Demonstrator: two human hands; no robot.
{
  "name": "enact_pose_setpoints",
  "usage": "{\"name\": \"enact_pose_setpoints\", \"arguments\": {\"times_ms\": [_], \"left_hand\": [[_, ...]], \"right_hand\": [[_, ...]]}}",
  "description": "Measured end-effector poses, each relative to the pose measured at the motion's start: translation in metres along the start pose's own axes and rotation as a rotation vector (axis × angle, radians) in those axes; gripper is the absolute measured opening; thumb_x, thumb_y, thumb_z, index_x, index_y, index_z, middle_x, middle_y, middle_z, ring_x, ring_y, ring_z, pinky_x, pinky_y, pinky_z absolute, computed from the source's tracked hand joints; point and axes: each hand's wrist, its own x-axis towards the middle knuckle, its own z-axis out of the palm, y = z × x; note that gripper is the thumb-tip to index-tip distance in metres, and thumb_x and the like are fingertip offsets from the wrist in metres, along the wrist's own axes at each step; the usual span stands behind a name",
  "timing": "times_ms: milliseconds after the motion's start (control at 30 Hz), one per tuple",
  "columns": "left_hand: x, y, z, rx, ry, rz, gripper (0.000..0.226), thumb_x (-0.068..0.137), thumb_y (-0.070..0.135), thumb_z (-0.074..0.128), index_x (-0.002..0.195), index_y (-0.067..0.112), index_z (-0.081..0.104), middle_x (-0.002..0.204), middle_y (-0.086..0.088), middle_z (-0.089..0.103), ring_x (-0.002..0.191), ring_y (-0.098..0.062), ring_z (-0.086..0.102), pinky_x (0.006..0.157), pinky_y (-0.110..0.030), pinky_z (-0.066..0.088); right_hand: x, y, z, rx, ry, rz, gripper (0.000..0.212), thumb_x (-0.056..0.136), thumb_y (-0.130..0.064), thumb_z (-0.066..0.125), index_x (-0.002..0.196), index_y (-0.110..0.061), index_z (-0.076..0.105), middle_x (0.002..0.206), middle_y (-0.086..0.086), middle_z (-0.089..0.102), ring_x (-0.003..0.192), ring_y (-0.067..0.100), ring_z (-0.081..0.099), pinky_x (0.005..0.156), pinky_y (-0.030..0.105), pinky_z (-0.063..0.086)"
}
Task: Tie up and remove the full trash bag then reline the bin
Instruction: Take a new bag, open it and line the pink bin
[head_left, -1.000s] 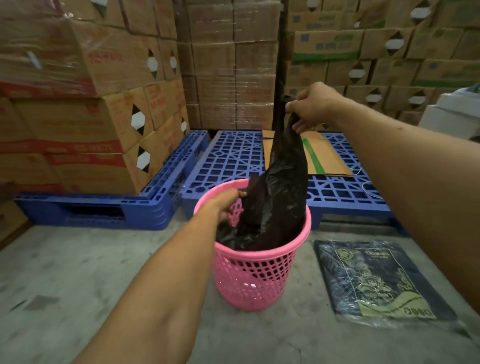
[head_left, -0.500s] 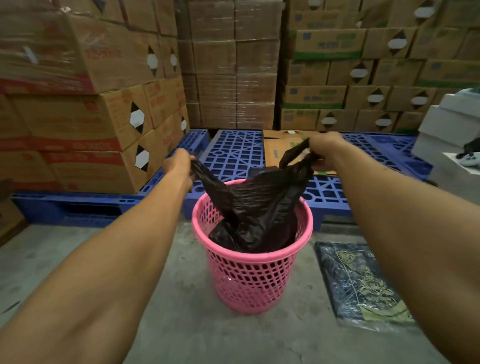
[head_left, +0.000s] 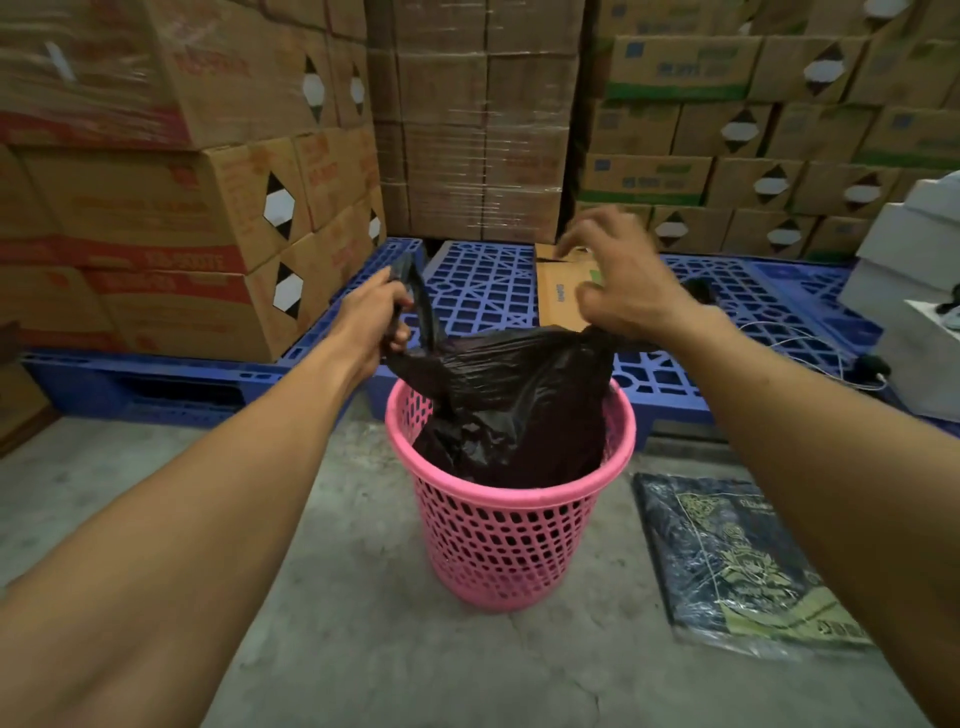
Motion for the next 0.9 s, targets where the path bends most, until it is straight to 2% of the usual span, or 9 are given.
{"name": "enact_pose_setpoints", "arguments": {"times_ms": [100,167,367,467,533,600,700,800,900], "left_hand": [[-0.005,0.008,0.01,0.028,-0.102,0.056,0.07,0.084,0.006,0.047,0.151,0.024,0.041,0.091,-0.013,0.05,0.039,-0.017,0.041,0.038,-0.021,0.03],[-0.006,0.013,0.011,0.017,-0.125,0.072,0.07,0.084,0.005,0.046,0.151,0.025,0.041,0.089,-0.014,0.051,0.041,-0.02,0.046,0.038,-0.023,0.034],[-0.003,0.008,-0.011,0.082,0.113,-0.034,0.056,0.084,0.007,0.055,0.14,0.008,0.052,0.072,-0.009,0.067,0.052,-0.02,0.057,0.056,-0.028,0.052],[-0.002,0.003,-0.011,0.201,0.173,-0.027,0.064,0.087,0.003,0.056,0.149,0.01,0.043,0.094,-0.022,0.068,0.042,-0.013,0.053,0.043,-0.019,0.044],[-0.004,0.006,-0.006,0.232,0.16,0.008,0.072,0.09,-0.001,0.054,0.156,0.02,0.033,0.079,-0.017,0.065,0.032,-0.009,0.043,0.035,-0.017,0.036],[-0.003,0.01,-0.002,0.254,0.148,0.027,0.076,0.091,0.003,0.058,0.157,0.026,0.028,0.096,-0.02,0.07,0.03,-0.009,0.038,0.035,-0.019,0.032],[-0.001,0.006,0.001,0.247,0.104,0.015,0.07,0.09,0.01,0.061,0.154,0.022,0.035,0.08,-0.015,0.065,0.034,-0.012,0.036,0.036,-0.022,0.031],[-0.006,0.003,-0.001,0.465,0.279,-0.049,0.069,0.075,0.048,0.066,0.132,0.011,0.057,0.102,-0.012,0.068,0.081,-0.022,0.07,0.072,-0.035,0.058],[-0.016,0.006,0.008,1.061,0.5,0.313,0.091,0.075,0.06,0.062,0.144,0.006,0.034,0.152,-0.023,0.032,0.138,-0.041,0.034,0.114,-0.053,0.031]], "right_hand": [[0.011,-0.039,0.015,0.065,-0.242,-0.077,0.03,0.09,-0.008,0.048,0.098,-0.024,0.073,0.092,-0.002,0.068,0.089,0.02,0.062,0.069,0.025,0.042],[0.011,-0.038,0.03,0.002,-0.429,-0.007,0.03,0.091,-0.013,0.047,0.092,-0.028,0.074,0.086,-0.004,0.067,0.086,0.022,0.063,0.072,0.029,0.047],[-0.012,-0.009,0.034,-0.182,-0.726,0.253,0.054,0.095,-0.054,0.051,0.145,-0.034,0.049,0.149,0.005,0.05,0.133,0.029,0.048,0.104,0.038,0.037],[-0.021,0.007,0.022,-0.155,-0.686,0.368,0.069,0.092,-0.07,0.049,0.15,-0.032,0.044,0.152,0.008,0.046,0.137,0.03,0.044,0.106,0.039,0.035],[-0.027,0.02,0.018,-0.157,-0.565,0.376,0.049,0.095,-0.054,0.059,0.131,-0.022,0.066,0.13,0.01,0.063,0.114,0.028,0.057,0.087,0.033,0.043],[-0.031,0.031,0.018,-0.086,-0.422,0.463,0.033,0.097,-0.035,0.064,0.112,-0.009,0.076,0.108,0.016,0.071,0.093,0.031,0.061,0.069,0.03,0.041],[-0.032,0.045,0.019,0.246,-0.25,0.749,0.041,0.093,-0.034,0.067,0.118,-0.001,0.068,0.114,0.019,0.068,0.1,0.035,0.063,0.082,0.034,0.051],[-0.03,0.04,0.018,0.51,-0.14,0.903,0.048,0.089,-0.037,0.067,0.128,-0.01,0.058,0.116,0.009,0.06,0.092,0.027,0.057,0.071,0.032,0.046],[-0.03,0.031,0.017,0.558,-0.137,0.859,0.046,0.086,-0.039,0.063,0.123,-0.012,0.06,0.116,0.009,0.06,0.079,0.019,0.054,0.058,0.03,0.036]]}}
